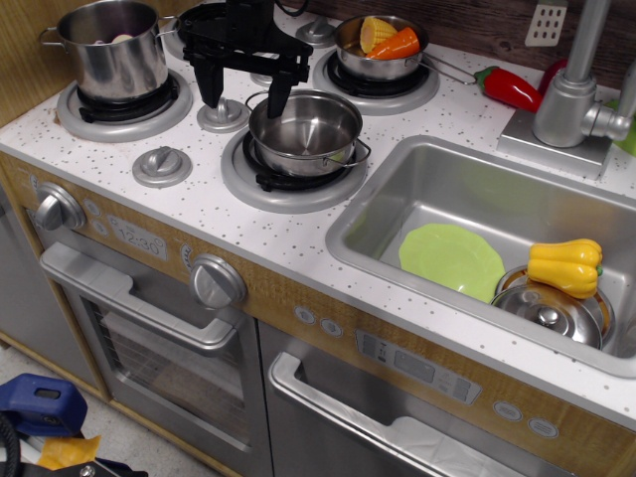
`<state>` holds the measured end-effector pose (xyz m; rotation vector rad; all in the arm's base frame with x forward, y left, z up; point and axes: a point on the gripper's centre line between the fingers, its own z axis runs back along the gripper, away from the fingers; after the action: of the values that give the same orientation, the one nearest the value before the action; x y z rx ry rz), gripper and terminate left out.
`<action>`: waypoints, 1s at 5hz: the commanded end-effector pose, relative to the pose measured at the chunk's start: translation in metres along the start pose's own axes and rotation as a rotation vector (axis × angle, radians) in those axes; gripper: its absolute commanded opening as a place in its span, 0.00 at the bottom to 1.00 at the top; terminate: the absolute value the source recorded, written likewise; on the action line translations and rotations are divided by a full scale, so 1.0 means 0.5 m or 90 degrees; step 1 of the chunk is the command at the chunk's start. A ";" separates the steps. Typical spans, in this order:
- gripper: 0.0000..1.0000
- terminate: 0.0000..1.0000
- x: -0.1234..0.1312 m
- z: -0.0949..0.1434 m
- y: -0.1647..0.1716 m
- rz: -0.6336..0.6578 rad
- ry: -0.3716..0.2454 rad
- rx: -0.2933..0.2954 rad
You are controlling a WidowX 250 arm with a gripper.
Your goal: Pick up pan from stove
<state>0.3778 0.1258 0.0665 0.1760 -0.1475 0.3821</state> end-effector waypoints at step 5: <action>0.00 0.00 0.016 -0.044 0.000 0.049 0.017 -0.050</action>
<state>0.3792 0.1255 0.0273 0.0917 -0.0759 0.4532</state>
